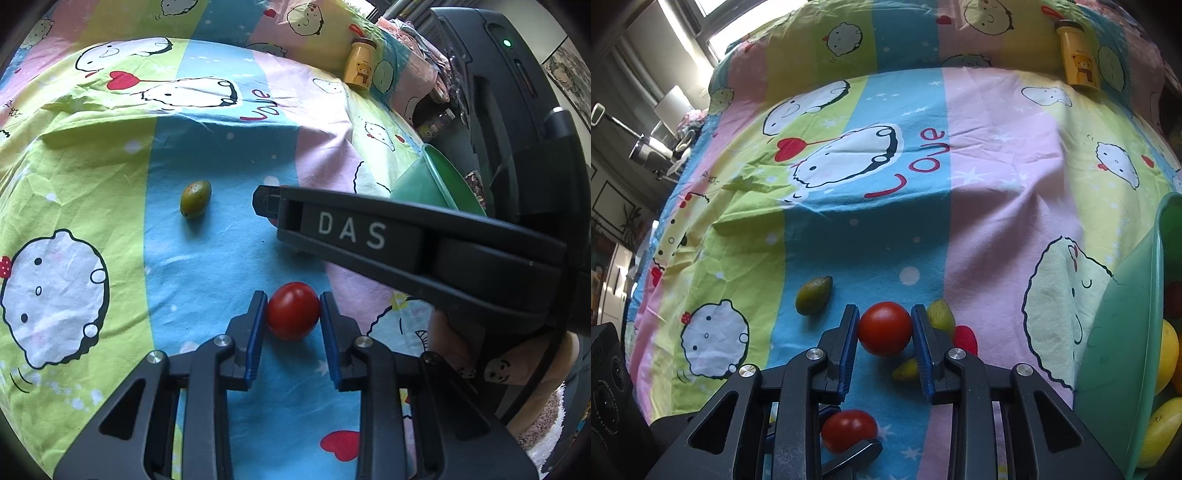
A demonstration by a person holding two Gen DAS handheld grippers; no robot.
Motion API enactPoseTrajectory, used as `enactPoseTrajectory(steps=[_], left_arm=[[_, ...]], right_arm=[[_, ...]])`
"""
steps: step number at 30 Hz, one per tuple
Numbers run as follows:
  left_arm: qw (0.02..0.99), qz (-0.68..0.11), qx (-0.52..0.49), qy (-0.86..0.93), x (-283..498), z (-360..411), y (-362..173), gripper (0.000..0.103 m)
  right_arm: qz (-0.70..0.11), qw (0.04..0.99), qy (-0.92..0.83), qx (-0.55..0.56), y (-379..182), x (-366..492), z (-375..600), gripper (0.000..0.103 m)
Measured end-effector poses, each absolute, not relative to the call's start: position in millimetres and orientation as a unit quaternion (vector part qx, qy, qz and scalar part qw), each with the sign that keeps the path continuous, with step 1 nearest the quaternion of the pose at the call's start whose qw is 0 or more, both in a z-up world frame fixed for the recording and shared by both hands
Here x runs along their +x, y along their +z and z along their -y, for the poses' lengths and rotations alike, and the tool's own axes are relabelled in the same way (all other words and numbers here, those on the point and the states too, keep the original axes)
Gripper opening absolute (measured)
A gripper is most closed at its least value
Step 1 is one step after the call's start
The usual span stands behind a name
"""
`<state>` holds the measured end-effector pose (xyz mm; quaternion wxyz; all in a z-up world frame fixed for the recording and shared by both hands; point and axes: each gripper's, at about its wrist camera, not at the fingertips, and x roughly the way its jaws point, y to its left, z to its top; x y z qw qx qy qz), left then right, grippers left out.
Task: Organize fruits
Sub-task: 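Close the left gripper on a red cherry tomato while the right gripper grasps another, then carry the left gripper's tomato over the basin while the right gripper carries its tomato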
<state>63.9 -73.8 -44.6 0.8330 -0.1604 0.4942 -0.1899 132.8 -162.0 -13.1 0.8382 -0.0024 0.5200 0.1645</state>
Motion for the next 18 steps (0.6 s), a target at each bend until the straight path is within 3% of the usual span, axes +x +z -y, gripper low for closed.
enactPoseTrajectory(steps=[18], left_arm=[[0.867,-0.433,-0.164,-0.185,48.5,72.9,12.4,0.028]], right_arm=[[-0.428,0.879,0.191,0.087,56.7,96.8,209.1,0.031]])
